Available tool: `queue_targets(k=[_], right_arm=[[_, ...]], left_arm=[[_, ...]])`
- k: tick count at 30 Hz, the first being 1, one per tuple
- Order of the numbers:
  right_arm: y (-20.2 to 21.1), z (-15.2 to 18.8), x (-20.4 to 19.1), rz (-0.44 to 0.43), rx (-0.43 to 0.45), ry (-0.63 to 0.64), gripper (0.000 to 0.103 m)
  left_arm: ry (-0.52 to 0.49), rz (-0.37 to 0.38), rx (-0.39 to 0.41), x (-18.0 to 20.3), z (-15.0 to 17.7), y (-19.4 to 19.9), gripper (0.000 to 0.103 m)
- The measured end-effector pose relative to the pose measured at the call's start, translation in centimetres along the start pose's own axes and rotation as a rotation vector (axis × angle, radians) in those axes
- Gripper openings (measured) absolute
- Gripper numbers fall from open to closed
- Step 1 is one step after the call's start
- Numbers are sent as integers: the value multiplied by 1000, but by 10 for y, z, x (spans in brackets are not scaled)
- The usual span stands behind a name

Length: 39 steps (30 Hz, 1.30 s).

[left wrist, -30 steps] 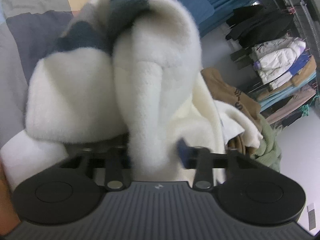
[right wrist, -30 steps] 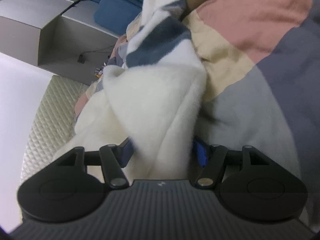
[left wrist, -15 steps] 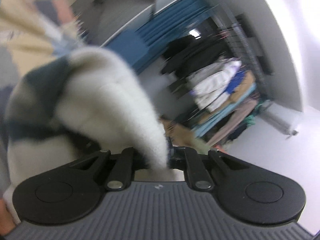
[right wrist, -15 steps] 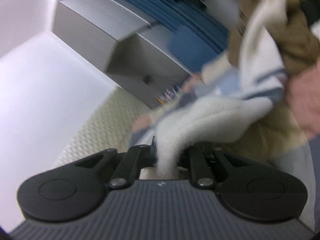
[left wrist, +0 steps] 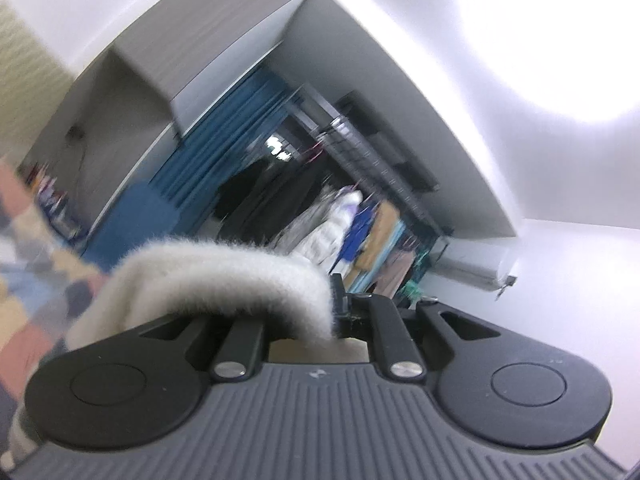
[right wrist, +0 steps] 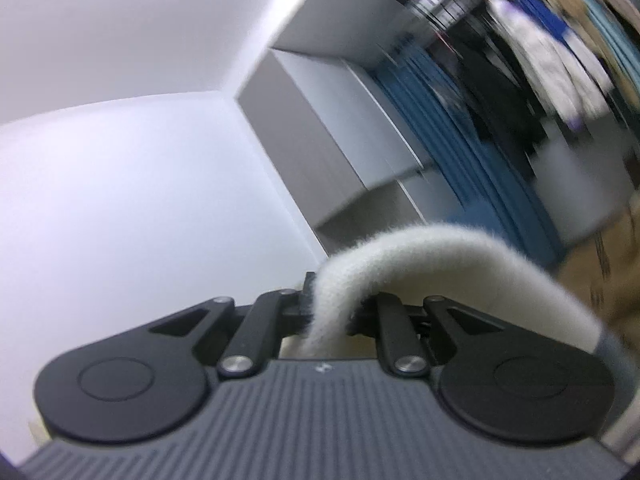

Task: Fold large clothes
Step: 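Lift the sweatshirt high with both tools, shaking it out, then lower the sweatshirt onto the bed and open both tools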

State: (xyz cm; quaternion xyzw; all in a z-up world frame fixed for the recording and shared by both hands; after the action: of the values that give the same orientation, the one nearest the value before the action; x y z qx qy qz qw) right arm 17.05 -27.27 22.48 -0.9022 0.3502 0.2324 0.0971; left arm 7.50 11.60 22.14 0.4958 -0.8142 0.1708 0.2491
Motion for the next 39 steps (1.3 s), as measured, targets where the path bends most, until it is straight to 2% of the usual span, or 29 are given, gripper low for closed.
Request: queue_targets(k=[3,6,9,11,14,20,24,27,33,39], right_arm=[[7,-40,-23,15,50,60,13],[-5,-68,-22,80,76,83,13],[-27,-75,5,158,64,92,13],[-43,-68,38,226,29,90,13],[-76,-54,86,311,-21,92,13],[-151,-22,186,437,-102,70,13],[-206,15,257,505,-141,63,13],[-241,50,306,535,-161,29,14],[-302,133,391,606,-237,26,15],[-338,196,444,668,-319,36,16]], left_arm=[[-45,32,27,33,-34,4,13],[-118,4,23,54,-52,-16,13],[-124,-50,-19,48,-54,-56,13],[-123,-92,-62,32,-47,-92,13],[-130,-150,-123,-12,-25,-151,13],[-97,-254,-225,-124,28,-271,13],[-55,-330,-276,-213,64,-359,13],[-26,-379,-315,-282,104,-413,13],[8,-470,-420,-412,186,-498,13],[22,-548,-524,-501,245,-548,14]])
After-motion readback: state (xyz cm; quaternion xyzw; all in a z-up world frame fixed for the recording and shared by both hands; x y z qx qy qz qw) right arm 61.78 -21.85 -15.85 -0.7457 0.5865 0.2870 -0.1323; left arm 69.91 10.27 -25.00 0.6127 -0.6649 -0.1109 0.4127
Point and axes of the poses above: each gripper's, at about its wrist camera, not at the fingertips, and y roughly against the way its jaws point, x to its right, z to its underside, the point moved 4 cm from there along -y, roughly the way its jaws point, and after that the axes turned 12 degrees about -x, right-handed, at the moved point
